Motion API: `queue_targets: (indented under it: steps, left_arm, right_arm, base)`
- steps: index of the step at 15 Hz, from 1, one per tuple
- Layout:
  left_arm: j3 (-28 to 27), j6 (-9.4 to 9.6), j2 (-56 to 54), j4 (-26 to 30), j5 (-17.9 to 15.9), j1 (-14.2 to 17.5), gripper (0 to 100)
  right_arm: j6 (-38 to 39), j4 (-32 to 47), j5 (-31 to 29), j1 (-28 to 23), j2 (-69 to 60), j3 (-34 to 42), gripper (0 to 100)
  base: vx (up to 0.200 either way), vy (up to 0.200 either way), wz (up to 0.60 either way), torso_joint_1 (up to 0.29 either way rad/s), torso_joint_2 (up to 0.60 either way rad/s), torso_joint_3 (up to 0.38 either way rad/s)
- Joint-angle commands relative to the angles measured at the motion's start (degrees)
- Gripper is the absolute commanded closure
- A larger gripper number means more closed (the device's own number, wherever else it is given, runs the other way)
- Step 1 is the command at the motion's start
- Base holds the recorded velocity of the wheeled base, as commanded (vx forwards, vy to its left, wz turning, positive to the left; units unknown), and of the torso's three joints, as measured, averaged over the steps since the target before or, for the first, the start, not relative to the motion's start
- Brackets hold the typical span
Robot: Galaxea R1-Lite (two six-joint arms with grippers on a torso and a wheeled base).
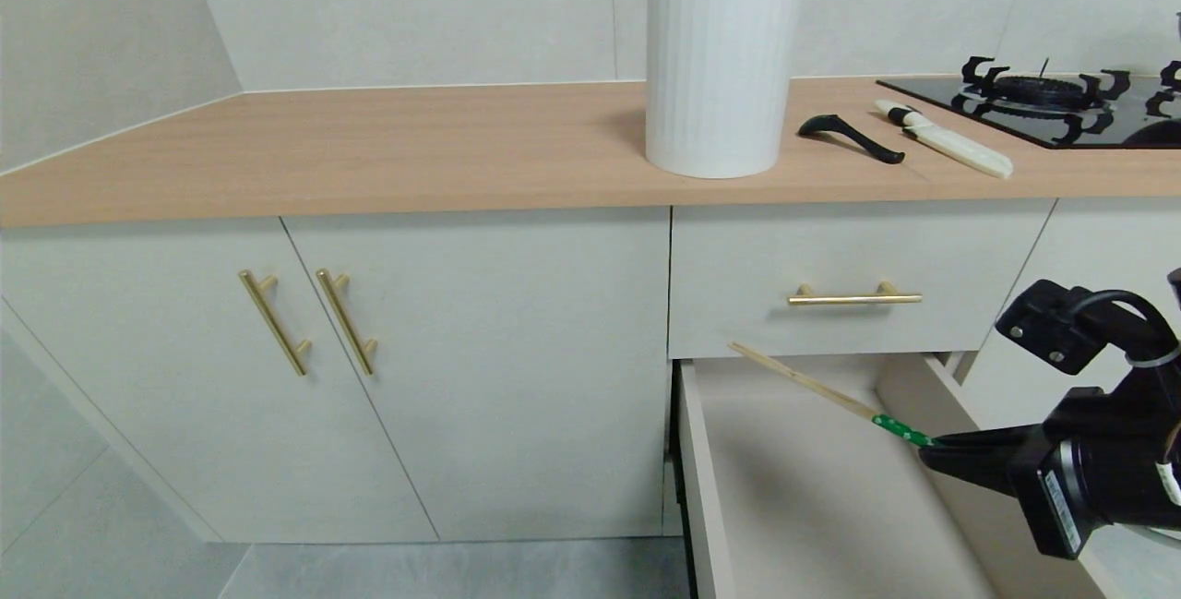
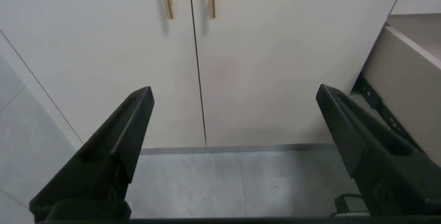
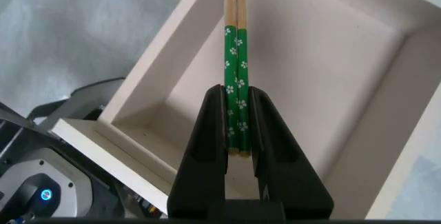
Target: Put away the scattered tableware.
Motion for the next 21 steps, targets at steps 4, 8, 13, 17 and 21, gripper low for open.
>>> queue_targets:
  steps: [4,8,13,17,21]
  left_arm:
    - [0.0,-0.01,0.09,-0.01,0.01,0.01,0]
    - [0.0,-0.01,0.0,-0.01,0.01,0.01,0]
    - [0.0,-0.01,0.09,-0.01,0.01,0.01,0]
    - [0.0,-0.01,0.09,-0.01,0.01,0.01,0]
    - [0.0,-0.01,0.0,-0.01,0.01,0.01,0]
  right_arm:
    - [0.01,-0.16,-0.1,-0.42,7.7,0.18,100]
    - [2.91,-0.07,-0.98,-1.65,20.53,-2.46,100]
    - [15.12,-0.25,-5.46,-1.74,36.96,-10.28,100]
    - [22.16,-3.76,-9.33,-1.92,47.07,-13.89,100]
    - [22.33,-5.7,-10.38,-1.74,49.88,-13.53,100]
  base:
    - [0.0,0.0,0.0,0.0,0.0,0.0]
    - [0.0,0.0,0.0,0.0,0.0,0.0]
    - [0.0,0.0,0.0,0.0,0.0,0.0]
    - [0.0,0.0,0.0,0.0,0.0,0.0]
    - [0.0,0.0,0.0,0.0,0.0,0.0]
